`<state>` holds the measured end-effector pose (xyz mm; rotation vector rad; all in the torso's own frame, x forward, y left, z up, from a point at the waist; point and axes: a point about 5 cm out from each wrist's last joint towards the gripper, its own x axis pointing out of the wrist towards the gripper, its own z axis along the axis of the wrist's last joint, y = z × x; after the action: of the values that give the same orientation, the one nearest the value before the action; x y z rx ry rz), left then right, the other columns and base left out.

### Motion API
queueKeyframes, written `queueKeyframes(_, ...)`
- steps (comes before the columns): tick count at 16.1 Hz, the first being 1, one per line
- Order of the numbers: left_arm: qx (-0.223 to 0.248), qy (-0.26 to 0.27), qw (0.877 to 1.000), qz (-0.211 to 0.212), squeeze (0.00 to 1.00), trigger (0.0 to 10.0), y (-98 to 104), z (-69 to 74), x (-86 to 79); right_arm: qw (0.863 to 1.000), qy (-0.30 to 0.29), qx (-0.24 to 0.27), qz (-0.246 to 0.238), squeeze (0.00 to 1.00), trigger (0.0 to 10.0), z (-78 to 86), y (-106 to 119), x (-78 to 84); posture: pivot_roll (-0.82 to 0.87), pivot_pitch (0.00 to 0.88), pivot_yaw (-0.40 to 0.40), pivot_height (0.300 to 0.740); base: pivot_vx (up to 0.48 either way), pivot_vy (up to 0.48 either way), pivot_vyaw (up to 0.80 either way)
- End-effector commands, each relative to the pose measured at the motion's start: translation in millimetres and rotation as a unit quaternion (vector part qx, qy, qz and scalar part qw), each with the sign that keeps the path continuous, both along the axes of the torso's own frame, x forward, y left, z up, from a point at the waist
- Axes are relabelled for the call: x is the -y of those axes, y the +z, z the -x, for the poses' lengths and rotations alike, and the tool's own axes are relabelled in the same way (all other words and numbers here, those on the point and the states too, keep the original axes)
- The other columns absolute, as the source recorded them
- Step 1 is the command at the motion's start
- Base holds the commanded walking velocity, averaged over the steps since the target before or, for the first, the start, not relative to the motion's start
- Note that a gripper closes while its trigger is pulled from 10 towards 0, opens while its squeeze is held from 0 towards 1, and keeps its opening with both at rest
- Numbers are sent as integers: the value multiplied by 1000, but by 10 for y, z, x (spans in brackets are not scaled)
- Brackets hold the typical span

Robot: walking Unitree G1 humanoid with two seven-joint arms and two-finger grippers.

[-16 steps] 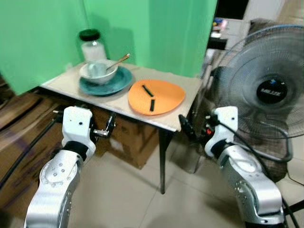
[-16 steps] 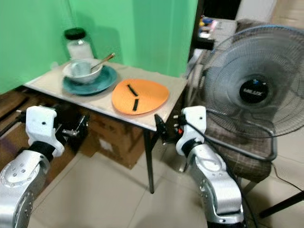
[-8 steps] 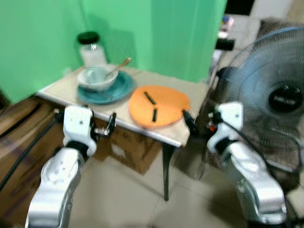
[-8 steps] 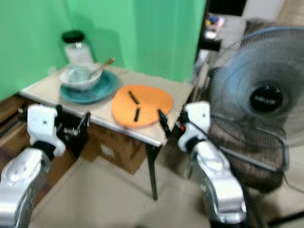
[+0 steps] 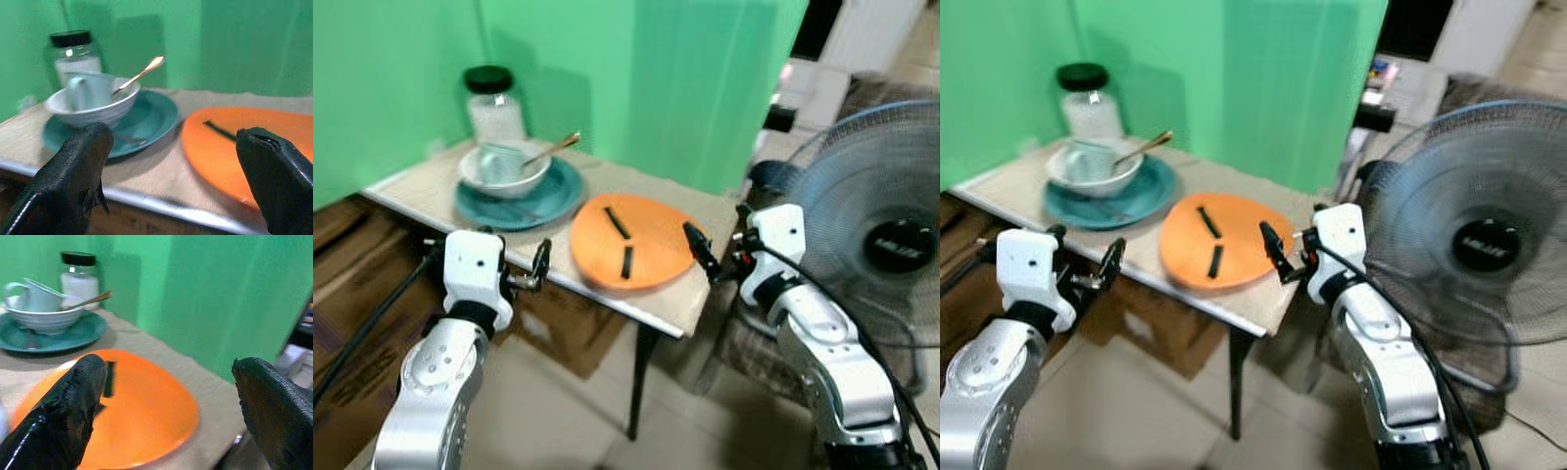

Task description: Setting the table

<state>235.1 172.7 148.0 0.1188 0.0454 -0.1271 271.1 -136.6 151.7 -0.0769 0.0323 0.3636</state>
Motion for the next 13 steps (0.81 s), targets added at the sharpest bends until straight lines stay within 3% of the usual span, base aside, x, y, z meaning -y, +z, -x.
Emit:
queueKeyframes(1, 3, -11, 1000, 0, 0, 10000, 6, 15, 60, 1000, -7, -3, 13, 0, 10000, -14, -23, 79, 132, 0, -19, 740, 341, 0, 0)
queueKeyframes(13, -15, -65, 998, -15, 0, 10000, -43, -39, 124, 1000, -16, -13, 3, 0, 10000, -2, -54, 89, 119, 0, 14, 740, 304, 0, 0)
